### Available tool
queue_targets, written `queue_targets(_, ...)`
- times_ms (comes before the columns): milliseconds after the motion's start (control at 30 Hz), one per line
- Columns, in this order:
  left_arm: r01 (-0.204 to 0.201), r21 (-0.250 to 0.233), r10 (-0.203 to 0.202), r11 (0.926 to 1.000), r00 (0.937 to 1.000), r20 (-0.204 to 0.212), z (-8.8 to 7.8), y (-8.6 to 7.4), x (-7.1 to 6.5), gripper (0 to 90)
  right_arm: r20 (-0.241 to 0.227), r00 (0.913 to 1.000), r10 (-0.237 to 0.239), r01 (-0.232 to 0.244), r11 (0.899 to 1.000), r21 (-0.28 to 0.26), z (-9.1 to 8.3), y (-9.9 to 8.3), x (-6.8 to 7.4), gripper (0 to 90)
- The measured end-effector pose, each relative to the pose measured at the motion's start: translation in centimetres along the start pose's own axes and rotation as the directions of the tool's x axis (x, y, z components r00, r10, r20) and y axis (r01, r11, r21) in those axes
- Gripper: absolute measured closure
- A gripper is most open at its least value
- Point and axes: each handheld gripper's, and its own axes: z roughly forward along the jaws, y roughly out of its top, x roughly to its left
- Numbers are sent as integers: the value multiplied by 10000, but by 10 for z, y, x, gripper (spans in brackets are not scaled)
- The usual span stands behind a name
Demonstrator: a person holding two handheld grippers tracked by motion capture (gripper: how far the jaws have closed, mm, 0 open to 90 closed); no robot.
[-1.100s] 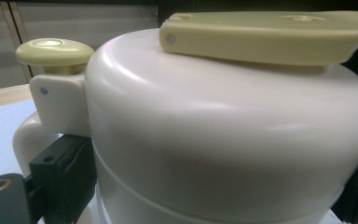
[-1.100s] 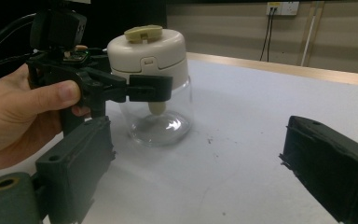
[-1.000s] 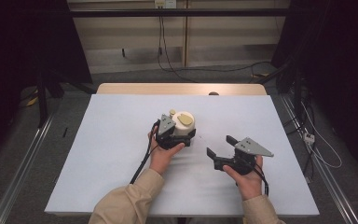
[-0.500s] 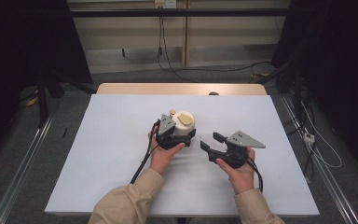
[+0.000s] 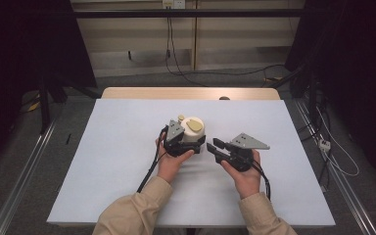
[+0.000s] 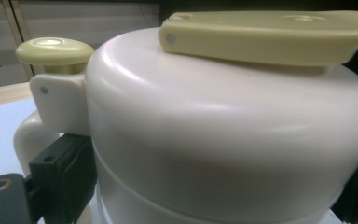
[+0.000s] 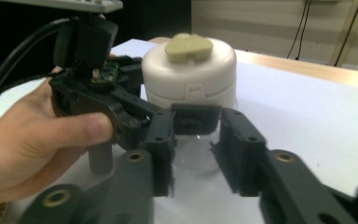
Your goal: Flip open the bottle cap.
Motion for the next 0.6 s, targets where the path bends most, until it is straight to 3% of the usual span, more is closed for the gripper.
queue_targets(433, 10, -10, -10, 10000, 10000, -3, 0, 0, 0, 64, -214, 9998, -21, 24, 9999, 135, 9, 18, 0, 883)
queue_targets(600, 7, -2, -7, 10000, 10000, -1, 0, 0, 0, 64, -300, 9995, -37, 45, 9996, 263, 12, 23, -2, 900)
